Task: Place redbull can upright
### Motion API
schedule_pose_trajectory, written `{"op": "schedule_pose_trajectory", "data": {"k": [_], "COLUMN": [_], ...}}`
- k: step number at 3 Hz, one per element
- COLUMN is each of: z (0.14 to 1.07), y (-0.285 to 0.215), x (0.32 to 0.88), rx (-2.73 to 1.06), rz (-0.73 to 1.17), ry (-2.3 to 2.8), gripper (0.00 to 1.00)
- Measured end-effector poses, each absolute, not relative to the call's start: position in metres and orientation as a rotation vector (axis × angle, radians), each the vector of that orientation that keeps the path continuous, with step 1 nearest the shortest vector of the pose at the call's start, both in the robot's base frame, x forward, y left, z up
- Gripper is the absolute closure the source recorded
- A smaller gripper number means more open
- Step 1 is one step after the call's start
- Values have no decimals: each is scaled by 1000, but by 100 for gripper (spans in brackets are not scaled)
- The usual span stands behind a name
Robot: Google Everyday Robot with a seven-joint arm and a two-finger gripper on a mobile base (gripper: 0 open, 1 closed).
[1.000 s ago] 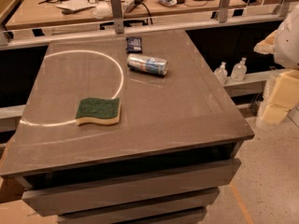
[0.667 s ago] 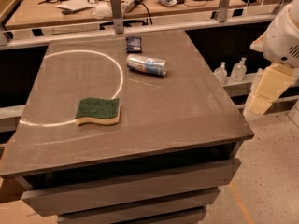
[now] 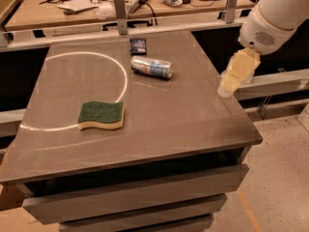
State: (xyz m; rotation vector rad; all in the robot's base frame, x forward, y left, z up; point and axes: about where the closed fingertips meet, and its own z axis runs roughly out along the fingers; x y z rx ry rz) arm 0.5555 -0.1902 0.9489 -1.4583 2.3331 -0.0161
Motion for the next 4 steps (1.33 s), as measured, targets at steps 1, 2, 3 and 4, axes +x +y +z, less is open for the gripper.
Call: {"op": "schedule_pose_trajectory", "data": {"k": [1, 2, 3, 4], "z": [948, 948, 943, 935], "y": [-167, -167, -161, -147], "x": [595, 595, 614, 638], "rx": [-1426, -1426, -1391, -1398], "rz": [19, 19, 61, 83], "ry": [2317, 2317, 2324, 2317], "gripper": [0, 0, 0, 0]}}
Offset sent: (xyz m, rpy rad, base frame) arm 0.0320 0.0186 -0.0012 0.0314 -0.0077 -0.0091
